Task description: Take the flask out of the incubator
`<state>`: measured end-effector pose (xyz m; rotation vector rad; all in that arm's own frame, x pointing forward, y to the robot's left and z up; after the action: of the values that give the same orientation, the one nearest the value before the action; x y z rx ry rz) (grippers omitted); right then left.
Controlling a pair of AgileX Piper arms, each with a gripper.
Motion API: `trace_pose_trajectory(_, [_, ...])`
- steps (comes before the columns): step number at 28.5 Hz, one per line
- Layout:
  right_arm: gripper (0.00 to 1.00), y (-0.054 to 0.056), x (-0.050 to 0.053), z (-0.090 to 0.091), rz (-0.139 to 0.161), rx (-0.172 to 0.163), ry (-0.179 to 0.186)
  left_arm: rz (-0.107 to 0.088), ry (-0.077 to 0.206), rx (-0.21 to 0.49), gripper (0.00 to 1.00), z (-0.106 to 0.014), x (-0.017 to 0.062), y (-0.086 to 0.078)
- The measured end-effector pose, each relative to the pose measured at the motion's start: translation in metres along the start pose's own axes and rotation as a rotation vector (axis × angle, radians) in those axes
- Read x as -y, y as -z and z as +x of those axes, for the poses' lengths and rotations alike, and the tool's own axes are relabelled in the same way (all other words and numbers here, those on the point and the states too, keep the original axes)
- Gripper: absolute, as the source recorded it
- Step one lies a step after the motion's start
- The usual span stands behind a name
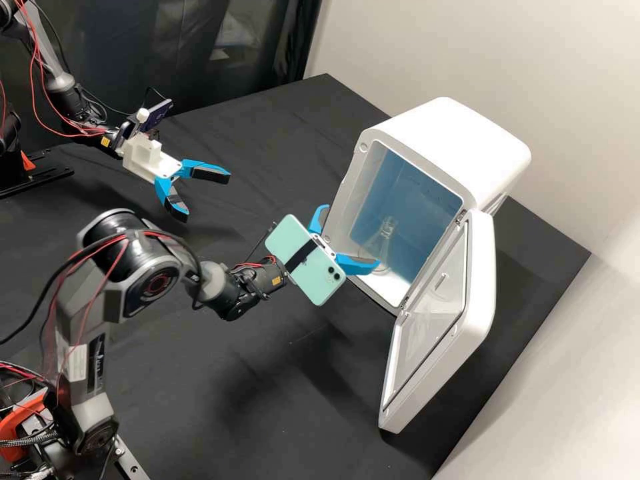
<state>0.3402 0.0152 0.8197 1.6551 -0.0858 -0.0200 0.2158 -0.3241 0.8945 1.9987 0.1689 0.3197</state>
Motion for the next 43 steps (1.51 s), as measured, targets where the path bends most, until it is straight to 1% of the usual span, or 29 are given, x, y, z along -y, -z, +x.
trace_pose_trajectory(1, [1.00,-0.004,0.003,0.006,0.002,0.022,0.011,0.000,0.001,0.002,1.00,0.000,0.0002,-0.001])
trace_pose_trajectory(3, [1.00,-0.009,0.006,0.013,0.010,0.049,0.012,0.001,0.001,0.003,1.00,0.000,0.0002,-0.001])
trace_pose_trajectory(7, [1.00,-0.016,0.009,0.030,0.010,0.093,0.006,0.001,0.002,0.006,1.00,0.000,0.0004,-0.001])
trace_pose_trajectory(9, [1.00,-0.017,0.010,0.035,0.004,0.100,0.007,0.001,0.003,0.007,1.00,0.000,0.0005,-0.002])
trace_pose_trajectory(10, [1.00,-0.017,0.010,0.038,0.006,0.106,0.005,0.001,0.003,0.007,1.00,0.000,0.0005,-0.002])
trace_pose_trajectory(13, [1.00,-0.020,0.011,0.047,-0.005,0.125,0.002,0.001,0.003,0.007,1.00,0.000,0.0005,-0.002])
trace_pose_trajectory(15, [1.00,-0.021,0.012,0.053,-0.006,0.139,0.005,0.001,0.003,0.007,1.00,0.000,0.0005,-0.002])
trace_pose_trajectory(17, [1.00,-0.021,0.011,0.057,-0.004,0.147,0.000,0.001,0.003,0.007,1.00,0.000,0.0005,-0.002])
trace_pose_trajectory(23, [1.00,-0.021,0.009,0.073,-0.025,0.169,-0.026,0.003,-0.001,0.008,1.00,0.000,-0.0004,-0.002])
trace_pose_trajectory(24, [1.00,-0.022,0.009,0.075,-0.025,0.179,-0.028,0.004,-0.003,0.009,1.00,0.000,-0.0009,-0.002])
trace_pose_trajectory(25, [1.00,-0.022,0.009,0.079,-0.023,0.191,-0.025,0.006,-0.006,0.010,1.00,0.000,-0.0019,-0.003])
trace_pose_trajectory(29, [1.00,-0.020,0.014,0.087,-0.044,0.202,-0.006,0.008,-0.016,0.023,1.00,0.000,-0.0031,-0.005])
trace_pose_trajectory(33, [1.00,-0.013,0.022,0.097,-0.072,0.204,0.014,0.019,-0.030,0.047,1.00,0.000,-0.0068,-0.012])
trace_pose_trajectory(35, [1.00,-0.009,0.023,0.103,-0.080,0.209,0.015,0.022,-0.036,0.049,1.00,-0.001,-0.0083,-0.013])
trace_pose_trajectory(37, [1.00,-0.008,0.026,0.107,-0.093,0.216,0.016,0.023,-0.037,0.049,1.00,-0.001,-0.0087,-0.013])
trace_pose_trajectory(40, [1.00,-0.006,0.028,0.113,-0.100,0.228,0.022,0.023,-0.035,0.055,1.00,-0.001,-0.0082,-0.014])
trace_pose_trajectory(42, [1.00,-0.005,0.030,0.116,-0.110,0.235,0.026,0.025,-0.035,0.062,1.00,0.000,-0.0083,-0.016])
trace_pose_trajectory(43, [1.00,-0.005,0.030,0.118,-0.107,0.241,0.024,0.026,-0.037,0.063,1.00,0.000,-0.0086,-0.017])
